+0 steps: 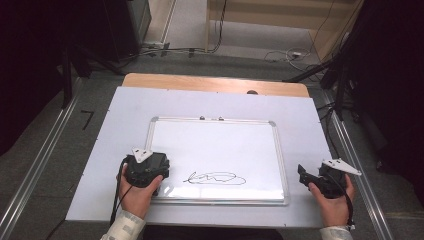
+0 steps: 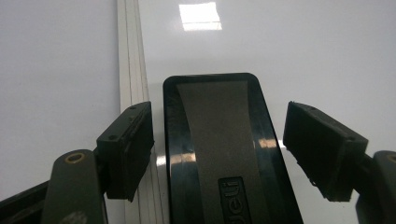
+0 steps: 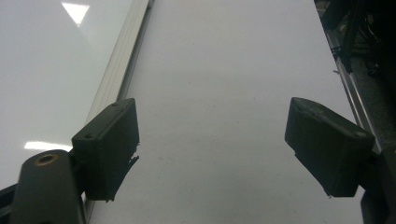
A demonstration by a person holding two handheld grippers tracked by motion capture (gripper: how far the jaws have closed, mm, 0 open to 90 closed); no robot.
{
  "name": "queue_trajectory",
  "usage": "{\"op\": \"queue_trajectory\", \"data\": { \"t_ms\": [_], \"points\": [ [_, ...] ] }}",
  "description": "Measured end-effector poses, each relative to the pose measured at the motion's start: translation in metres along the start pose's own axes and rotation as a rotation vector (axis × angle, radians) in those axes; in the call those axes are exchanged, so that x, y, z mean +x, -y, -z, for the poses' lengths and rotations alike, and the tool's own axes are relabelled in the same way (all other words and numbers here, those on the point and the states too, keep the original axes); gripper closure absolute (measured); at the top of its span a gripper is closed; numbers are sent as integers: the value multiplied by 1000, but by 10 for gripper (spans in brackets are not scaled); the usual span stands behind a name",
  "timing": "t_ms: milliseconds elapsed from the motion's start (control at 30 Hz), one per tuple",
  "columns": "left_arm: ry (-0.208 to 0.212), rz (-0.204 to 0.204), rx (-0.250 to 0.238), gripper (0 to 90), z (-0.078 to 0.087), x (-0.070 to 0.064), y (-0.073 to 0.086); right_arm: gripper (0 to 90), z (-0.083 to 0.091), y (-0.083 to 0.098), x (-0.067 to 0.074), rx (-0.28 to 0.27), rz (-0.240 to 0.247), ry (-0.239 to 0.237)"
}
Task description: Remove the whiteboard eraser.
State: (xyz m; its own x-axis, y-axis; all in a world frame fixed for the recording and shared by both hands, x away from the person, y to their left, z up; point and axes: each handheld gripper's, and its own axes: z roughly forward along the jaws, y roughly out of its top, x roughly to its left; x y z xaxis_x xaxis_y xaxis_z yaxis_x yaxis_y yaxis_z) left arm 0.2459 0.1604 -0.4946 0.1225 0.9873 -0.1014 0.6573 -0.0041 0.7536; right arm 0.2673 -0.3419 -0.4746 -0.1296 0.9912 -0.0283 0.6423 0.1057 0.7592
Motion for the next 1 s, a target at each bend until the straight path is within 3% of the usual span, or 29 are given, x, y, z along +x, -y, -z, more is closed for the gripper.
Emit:
{"op": "queue_trajectory", "data": {
  "t_ms": [467,667,1000],
  "points": [
    [-25,-22,40,310,-4,-5,0,162,1,0,-1,-2,-6,-1],
    [-38,-39,44,398,-5,-7,-1,162,1,0,-1,-3,-7,0],
    [-41,-57,47,403,-5,-9,-1,162,1,0,-1,-2,-9,2]
  ]
}}
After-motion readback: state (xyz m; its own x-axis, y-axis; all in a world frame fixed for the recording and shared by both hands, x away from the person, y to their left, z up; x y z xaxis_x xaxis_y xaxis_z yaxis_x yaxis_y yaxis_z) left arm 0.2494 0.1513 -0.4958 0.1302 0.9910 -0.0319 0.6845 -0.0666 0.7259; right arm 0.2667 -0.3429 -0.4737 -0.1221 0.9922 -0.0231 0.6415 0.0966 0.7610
